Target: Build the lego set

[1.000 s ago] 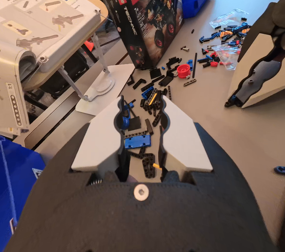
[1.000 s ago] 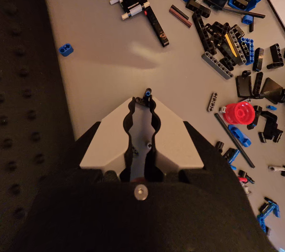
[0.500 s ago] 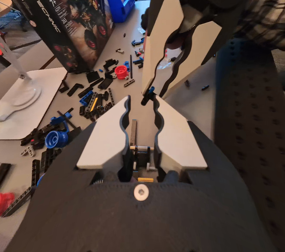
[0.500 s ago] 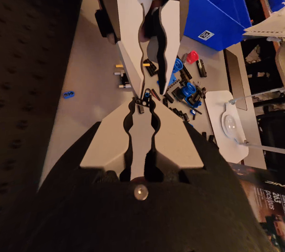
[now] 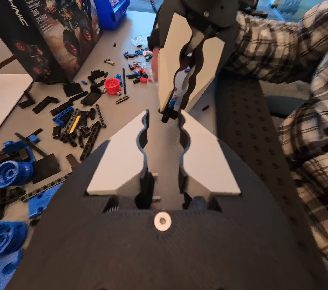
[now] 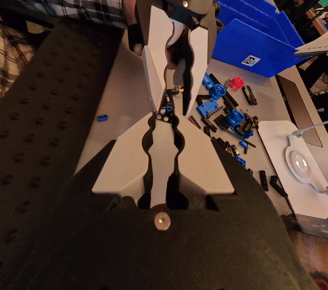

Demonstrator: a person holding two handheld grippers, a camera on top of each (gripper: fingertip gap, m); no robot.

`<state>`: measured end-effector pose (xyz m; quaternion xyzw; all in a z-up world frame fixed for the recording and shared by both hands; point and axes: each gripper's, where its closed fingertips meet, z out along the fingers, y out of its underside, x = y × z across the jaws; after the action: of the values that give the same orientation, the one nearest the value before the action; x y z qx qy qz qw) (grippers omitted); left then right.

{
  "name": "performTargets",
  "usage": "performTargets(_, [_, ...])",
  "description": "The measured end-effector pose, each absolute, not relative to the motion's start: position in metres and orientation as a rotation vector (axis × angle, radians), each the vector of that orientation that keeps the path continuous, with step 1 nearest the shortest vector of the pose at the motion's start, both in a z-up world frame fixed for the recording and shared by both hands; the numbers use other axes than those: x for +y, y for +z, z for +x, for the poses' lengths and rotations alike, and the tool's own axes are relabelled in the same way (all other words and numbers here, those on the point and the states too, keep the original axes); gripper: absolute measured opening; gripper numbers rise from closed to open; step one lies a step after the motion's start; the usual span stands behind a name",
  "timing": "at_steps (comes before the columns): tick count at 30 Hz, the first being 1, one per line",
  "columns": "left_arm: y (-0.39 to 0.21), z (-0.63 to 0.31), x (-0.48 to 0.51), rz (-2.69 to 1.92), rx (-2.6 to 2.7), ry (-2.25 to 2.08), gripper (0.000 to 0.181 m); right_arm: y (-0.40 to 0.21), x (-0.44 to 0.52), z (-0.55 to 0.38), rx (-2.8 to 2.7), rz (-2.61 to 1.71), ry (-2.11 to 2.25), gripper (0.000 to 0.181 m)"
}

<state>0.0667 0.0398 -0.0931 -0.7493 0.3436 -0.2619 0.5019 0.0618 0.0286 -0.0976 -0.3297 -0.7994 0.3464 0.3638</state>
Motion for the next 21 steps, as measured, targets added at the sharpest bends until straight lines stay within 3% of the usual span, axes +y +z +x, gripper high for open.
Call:
performTargets(1, [-0.088,0.07,0.035,-1.789,0.832,-0.7,0.047,-0.096,0.029,0.062,-2.051,-0.851,0.896,0.017])
performTargets(2, [-0.083,0.072,0.033,-1.768,0.821,-0.74,0.047,-0.097,0.031,0.062,-2.05,-0.853,0.888,0.017])
performTargets(7, [-0.092,0.076,0.037,-1.795,0.842,-0.697,0.028,-0.095,0.03,0.062,-2.033,-0.853,0.911,0.017])
performTargets(16, [-0.08,0.07,0.041,-1.75,0.775,-0.706,0.024,-0.085,0.036,0.058,-1.933,-0.902,1.009,0.016])
performTargets(21, [-0.07,0.063,0.046,-1.704,0.711,-0.719,0.01,-0.074,0.035,0.055,-1.868,-0.902,1.08,0.016])
